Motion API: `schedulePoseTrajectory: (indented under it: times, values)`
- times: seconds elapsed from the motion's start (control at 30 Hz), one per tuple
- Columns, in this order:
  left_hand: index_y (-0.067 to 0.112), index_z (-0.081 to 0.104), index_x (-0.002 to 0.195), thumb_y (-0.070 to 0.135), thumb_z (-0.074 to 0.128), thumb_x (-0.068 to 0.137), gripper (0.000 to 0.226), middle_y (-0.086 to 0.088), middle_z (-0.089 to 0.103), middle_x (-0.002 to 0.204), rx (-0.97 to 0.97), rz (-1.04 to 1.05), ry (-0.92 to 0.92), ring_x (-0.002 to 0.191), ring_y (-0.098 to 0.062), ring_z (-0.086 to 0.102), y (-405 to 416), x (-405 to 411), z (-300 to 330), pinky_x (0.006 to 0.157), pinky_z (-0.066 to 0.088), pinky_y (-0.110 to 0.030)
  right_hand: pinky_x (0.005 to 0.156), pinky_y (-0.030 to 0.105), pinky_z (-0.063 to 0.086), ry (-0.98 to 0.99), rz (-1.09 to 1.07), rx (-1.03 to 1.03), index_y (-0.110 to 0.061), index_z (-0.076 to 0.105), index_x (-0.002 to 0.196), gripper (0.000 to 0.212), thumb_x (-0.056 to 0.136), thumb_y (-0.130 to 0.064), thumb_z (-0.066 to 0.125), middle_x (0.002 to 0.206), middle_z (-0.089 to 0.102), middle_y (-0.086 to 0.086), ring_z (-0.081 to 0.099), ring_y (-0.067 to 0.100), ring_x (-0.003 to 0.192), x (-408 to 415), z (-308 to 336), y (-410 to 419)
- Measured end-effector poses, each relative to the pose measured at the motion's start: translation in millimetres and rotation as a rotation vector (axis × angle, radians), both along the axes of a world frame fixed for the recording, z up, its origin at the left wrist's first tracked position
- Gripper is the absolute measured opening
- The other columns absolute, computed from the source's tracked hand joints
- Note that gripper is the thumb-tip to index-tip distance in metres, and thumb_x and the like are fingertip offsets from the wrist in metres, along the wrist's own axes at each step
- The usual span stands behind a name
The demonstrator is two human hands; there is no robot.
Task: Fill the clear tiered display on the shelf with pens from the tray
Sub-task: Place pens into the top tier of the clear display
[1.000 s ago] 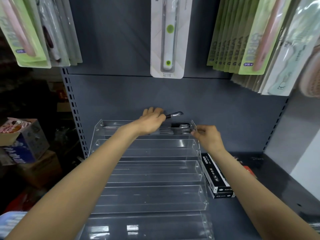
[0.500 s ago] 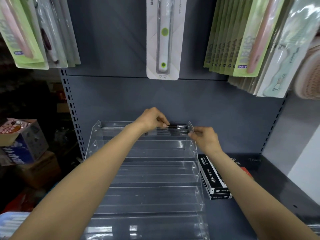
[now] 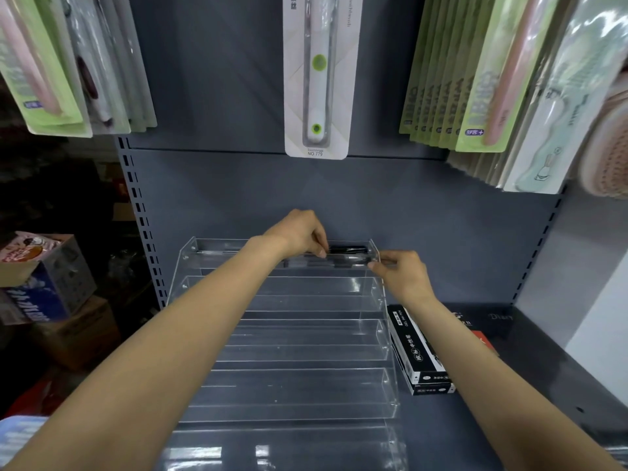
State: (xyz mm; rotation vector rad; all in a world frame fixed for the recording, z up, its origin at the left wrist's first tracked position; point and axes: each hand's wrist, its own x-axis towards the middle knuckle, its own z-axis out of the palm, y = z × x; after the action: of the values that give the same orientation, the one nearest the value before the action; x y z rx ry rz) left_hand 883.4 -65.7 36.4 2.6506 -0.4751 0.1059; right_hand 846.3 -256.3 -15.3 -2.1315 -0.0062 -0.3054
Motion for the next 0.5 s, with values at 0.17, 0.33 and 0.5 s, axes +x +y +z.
schedulePoseTrajectory:
  times: [0.17,0.33,0.5]
  values:
    - [0.011,0.074,0.093,0.014,0.075,0.076,0.017,-0.002,0.071,0.091,0.007,-0.018,-0.039,0.089,-0.014,0.063,-3.6,1.7,-2.2,0.087,0.050,-0.027,0.082,0.017,0.038,-0.009,-0.010,0.000,-0.007,0.065,0.115,0.028,0.089,-0.016,0.061,0.112,0.067,0.009,0.060,0.019,0.104,-1.4,1.0,1.3]
    - [0.018,0.074,0.089,0.019,0.074,0.077,0.012,0.004,0.066,0.087,0.065,0.025,-0.072,0.092,-0.015,0.060,-3.3,2.3,-2.9,0.087,0.051,-0.035,0.083,0.017,0.038,-0.002,-0.009,0.011,-0.007,0.064,0.116,0.028,0.089,-0.015,0.061,0.111,0.067,0.009,0.060,0.020,0.105,-2.1,0.2,1.6]
    - [0.017,0.074,0.089,0.020,0.077,0.075,0.015,0.002,0.068,0.090,0.057,0.035,-0.055,0.093,-0.015,0.060,-3.9,1.7,-3.6,0.088,0.051,-0.036,0.084,0.018,0.039,0.005,0.005,0.008,-0.007,0.063,0.118,0.029,0.090,-0.015,0.060,0.113,0.066,0.010,0.060,0.021,0.106,-3.9,2.5,2.8]
